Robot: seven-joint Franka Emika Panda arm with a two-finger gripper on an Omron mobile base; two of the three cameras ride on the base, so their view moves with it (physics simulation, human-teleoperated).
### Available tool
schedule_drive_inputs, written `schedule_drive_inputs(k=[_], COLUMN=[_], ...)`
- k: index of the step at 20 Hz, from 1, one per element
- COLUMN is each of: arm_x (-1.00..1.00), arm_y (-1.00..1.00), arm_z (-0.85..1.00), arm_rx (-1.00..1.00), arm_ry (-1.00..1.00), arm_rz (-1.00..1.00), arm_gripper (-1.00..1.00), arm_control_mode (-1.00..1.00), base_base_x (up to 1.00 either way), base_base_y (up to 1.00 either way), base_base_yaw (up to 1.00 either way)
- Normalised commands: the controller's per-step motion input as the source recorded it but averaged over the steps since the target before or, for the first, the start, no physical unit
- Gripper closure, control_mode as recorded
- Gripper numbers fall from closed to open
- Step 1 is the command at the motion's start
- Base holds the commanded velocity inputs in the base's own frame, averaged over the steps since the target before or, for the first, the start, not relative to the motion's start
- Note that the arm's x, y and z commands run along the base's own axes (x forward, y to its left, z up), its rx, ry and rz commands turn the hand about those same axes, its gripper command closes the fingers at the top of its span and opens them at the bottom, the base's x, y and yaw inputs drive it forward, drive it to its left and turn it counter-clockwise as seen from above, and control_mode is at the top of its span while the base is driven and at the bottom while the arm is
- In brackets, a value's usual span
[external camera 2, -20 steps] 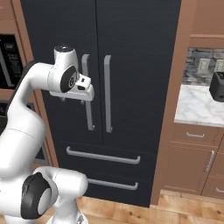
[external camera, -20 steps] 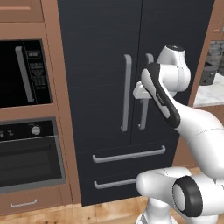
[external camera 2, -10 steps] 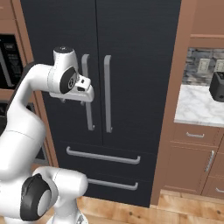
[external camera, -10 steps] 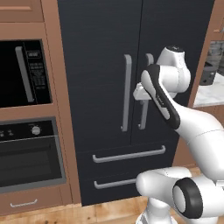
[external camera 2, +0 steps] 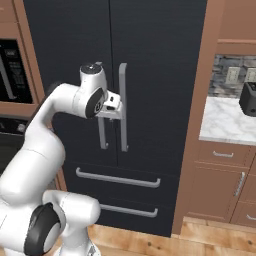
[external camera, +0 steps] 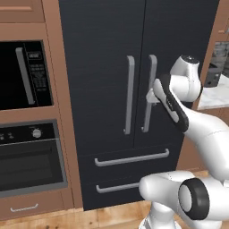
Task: Retrieve the sausage and cheese from the fridge and place them on the cutting board on the counter.
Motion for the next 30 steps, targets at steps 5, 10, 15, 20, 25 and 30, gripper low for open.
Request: schedule_drive_inputs(k=[5, 10, 15, 20, 25, 30], arm_x=[0.76, 0.62, 0.45, 0.10, 0.01, 0.18], arm_y=[0.07, 0.01, 0.00, 0.00, -0.16, -0.24], arm_z=[-0.06, -0.03, -0.18, -0.29, -0.27, -0.07], arm_rx=[-0.01, 0.00, 0.00, 0.00, 0.00, 0.00], arm_ry=[-0.07, -0.05, -0.09, -0.11, -0.15, -0.08], arm_rz=[-0.09, -0.08, -0.09, -0.05, 0.00, 0.00], arm_gripper=[-1.00, -1.00, -1.00, -1.00, -1.00, -1.00], arm_control_mode=[-1.00, -1.00, -1.00, -1.00, -1.00, -1.00], base_base_x=[0.00, 0.00, 0.00, 0.00, 0.00, 0.00], base_base_y=[0.00, 0.00, 0.00, 0.00, 0.00, 0.00], base_base_yaw=[0.00, 0.00, 0.00, 0.00, 0.00, 0.00])
